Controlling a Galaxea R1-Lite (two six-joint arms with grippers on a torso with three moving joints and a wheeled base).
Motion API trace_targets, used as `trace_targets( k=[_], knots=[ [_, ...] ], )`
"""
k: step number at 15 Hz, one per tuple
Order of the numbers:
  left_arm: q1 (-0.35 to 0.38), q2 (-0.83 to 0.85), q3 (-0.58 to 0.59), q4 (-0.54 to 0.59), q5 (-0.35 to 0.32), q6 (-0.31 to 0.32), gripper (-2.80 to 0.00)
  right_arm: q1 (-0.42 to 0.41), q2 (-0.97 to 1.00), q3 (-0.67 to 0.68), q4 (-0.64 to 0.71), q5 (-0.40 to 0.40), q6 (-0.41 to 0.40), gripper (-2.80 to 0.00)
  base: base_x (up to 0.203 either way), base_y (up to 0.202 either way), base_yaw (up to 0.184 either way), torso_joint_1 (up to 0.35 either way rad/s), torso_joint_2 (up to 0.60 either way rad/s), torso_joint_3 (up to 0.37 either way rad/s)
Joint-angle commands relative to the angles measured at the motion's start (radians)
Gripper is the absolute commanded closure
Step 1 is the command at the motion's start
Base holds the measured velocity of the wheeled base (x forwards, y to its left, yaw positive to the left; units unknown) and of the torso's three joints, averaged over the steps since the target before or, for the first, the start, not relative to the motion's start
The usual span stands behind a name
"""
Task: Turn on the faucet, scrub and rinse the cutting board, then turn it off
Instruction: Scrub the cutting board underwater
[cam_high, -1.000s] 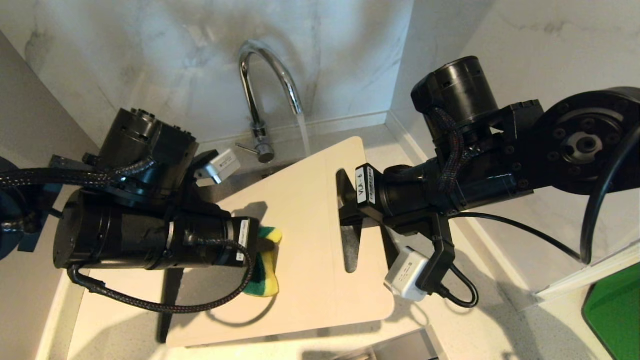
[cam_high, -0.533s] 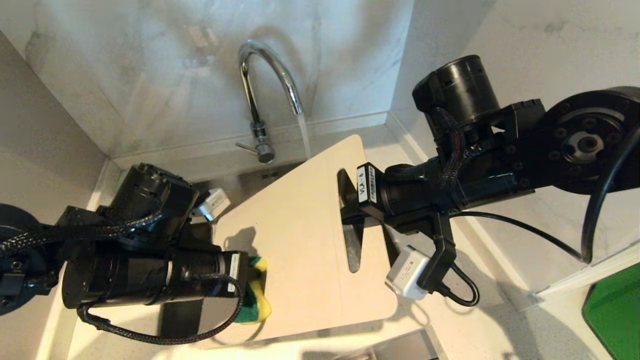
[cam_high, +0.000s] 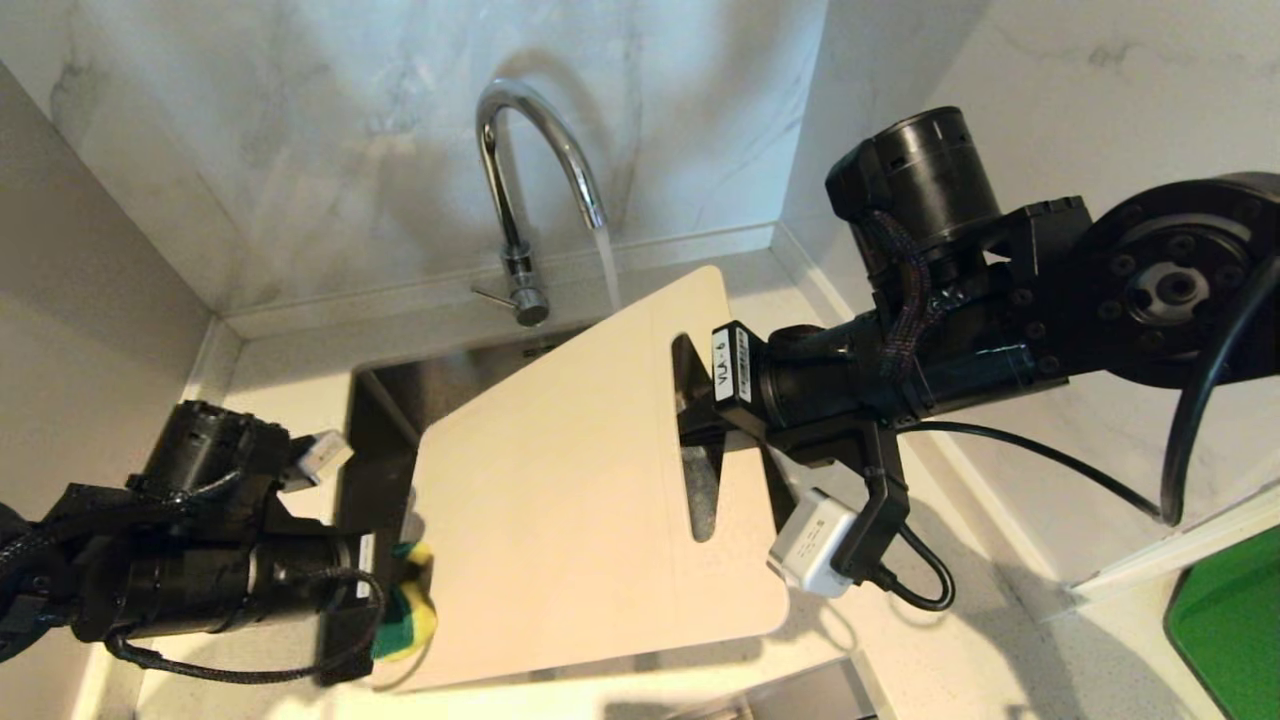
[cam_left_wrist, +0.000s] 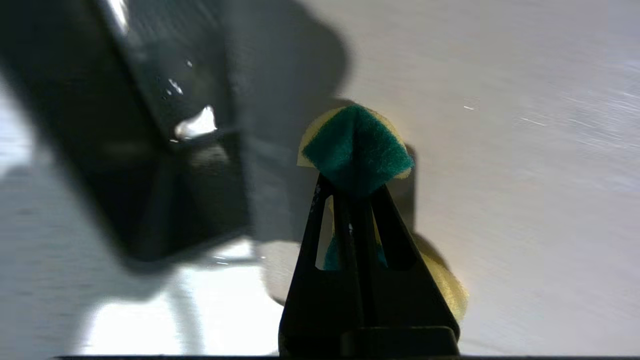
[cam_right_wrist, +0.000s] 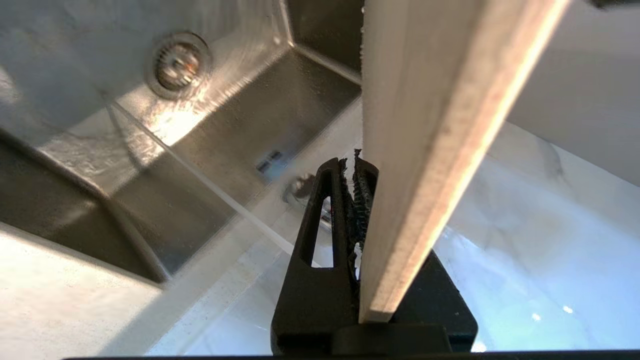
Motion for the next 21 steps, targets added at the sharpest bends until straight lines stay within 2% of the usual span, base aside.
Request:
trace_targets(
  k=[1, 3, 7, 10, 12, 13, 15, 18, 19, 21],
  knots=[
    [0.150, 0.005, 0.034, -0.014, -0.076, 0.040, 0.00, 0.000, 0.002, 0.005, -0.021, 0.000, -0.007, 0.00, 0.000, 0.000, 0.000, 0.000, 0.00, 0.000],
    [0.242, 0.005, 0.050, -0.019, -0.131, 0.090, 0.00, 0.000, 0.002, 0.006, -0.023, 0.000, -0.001, 0.00, 0.000, 0.000, 0.000, 0.000, 0.00, 0.000],
    [0.367, -0.004, 0.044, -0.021, -0.218, 0.129, 0.00, 0.000, 0.000, 0.007, -0.023, 0.000, -0.001, 0.00, 0.000, 0.000, 0.000, 0.000, 0.00, 0.000],
    [0.377, -0.057, -0.044, 0.026, -0.246, 0.124, 0.00, 0.000, 0.003, 0.011, -0.023, 0.000, -0.001, 0.00, 0.000, 0.000, 0.000, 0.000, 0.00, 0.000],
    [0.339, -0.099, -0.161, 0.149, -0.247, 0.091, 0.00, 0.000, 0.003, 0.011, -0.024, 0.000, -0.001, 0.00, 0.000, 0.000, 0.000, 0.000, 0.00, 0.000],
    [0.312, -0.120, -0.237, 0.221, -0.248, 0.063, 0.00, 0.000, 0.002, 0.012, -0.024, 0.000, -0.001, 0.00, 0.000, 0.000, 0.000, 0.000, 0.00, 0.000],
    [0.202, -0.154, -0.391, 0.357, -0.245, 0.013, 0.00, 0.000, 0.000, 0.012, -0.024, 0.000, -0.001, 0.00, 0.000, 0.000, 0.000, 0.000, 0.00, 0.000],
    [-0.043, -0.149, -0.622, 0.516, -0.223, -0.081, 0.00, 0.000, 0.000, 0.024, -0.032, 0.000, -0.001, 0.00, 0.000, 0.000, 0.000, 0.000, 0.00, 0.000],
    [-0.138, -0.130, -0.687, 0.561, -0.197, -0.114, 0.00, 0.000, 0.000, 0.027, -0.042, 0.000, -0.001, 0.00, 0.000, 0.000, 0.000, 0.000, 0.00, 0.000],
    [-0.314, -0.097, -0.743, 0.609, -0.115, -0.153, 0.00, 0.000, 0.000, 0.027, -0.046, 0.000, 0.002, 0.00, 0.000, 0.000, 0.000, 0.000, 0.00, 0.000]
  ],
)
